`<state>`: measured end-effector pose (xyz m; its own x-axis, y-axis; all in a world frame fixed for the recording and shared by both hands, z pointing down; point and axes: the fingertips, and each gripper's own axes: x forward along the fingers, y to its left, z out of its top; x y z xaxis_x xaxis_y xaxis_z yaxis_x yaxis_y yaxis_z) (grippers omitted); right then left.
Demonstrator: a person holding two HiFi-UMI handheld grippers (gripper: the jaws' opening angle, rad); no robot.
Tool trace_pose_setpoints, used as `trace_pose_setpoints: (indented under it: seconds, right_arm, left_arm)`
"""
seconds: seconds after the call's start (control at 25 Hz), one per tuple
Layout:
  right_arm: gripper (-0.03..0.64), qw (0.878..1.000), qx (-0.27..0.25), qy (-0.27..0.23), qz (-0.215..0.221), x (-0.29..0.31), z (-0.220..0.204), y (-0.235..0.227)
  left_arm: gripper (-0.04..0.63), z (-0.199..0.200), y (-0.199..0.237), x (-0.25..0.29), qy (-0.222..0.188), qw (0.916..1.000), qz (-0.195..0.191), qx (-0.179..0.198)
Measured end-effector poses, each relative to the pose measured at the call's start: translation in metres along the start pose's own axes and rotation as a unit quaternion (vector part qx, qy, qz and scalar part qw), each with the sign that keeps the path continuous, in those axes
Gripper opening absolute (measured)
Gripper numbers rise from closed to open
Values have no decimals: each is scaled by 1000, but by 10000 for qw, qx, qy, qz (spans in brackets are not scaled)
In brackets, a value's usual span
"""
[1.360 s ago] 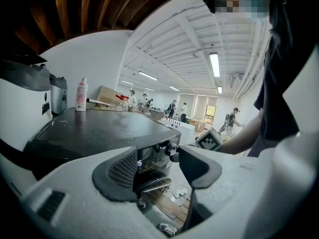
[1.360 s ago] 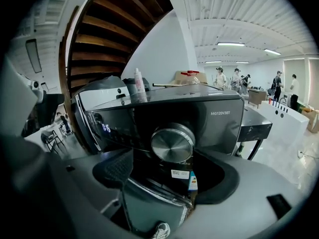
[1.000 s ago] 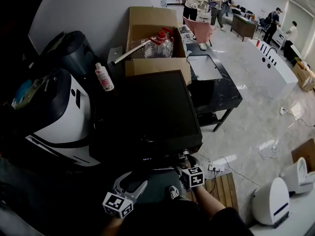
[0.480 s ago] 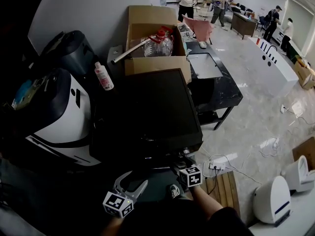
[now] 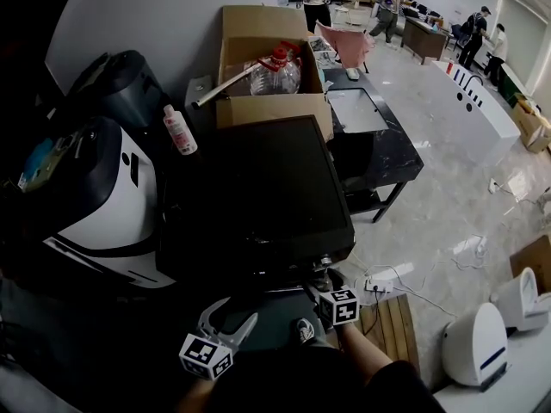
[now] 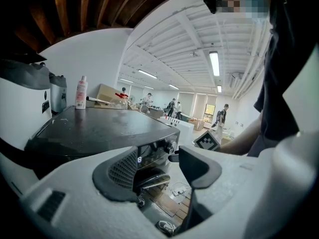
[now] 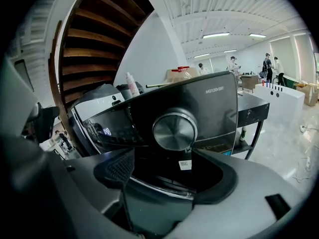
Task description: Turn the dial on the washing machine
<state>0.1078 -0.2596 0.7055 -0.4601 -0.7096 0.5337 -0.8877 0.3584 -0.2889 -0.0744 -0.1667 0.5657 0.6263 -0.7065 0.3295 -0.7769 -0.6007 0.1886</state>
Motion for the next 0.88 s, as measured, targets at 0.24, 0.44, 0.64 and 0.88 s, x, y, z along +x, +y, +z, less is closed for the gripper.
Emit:
trace_pose_setpoints:
  seconds: [0.24,0.44,0.64,0.88]
  right_arm:
    - [341,9975,-512,-408,-272,-16,33,-2]
    - [341,9920,-1029,-625,-364,-24,53,6]
    - [337,9883,-1409,-488,-311,-21,50,16]
    - [342,9891,-1384,-388,-309,-16,47,11]
  left_arm:
    - [252,-1,-2,-3,65,9999,-110,18]
    - [250,-1,-1,-2,106,9997,-217,44]
    - [249,1,0,1,99,9995,-285,64]
    - [249,1,3,3,121,9996,-269,26]
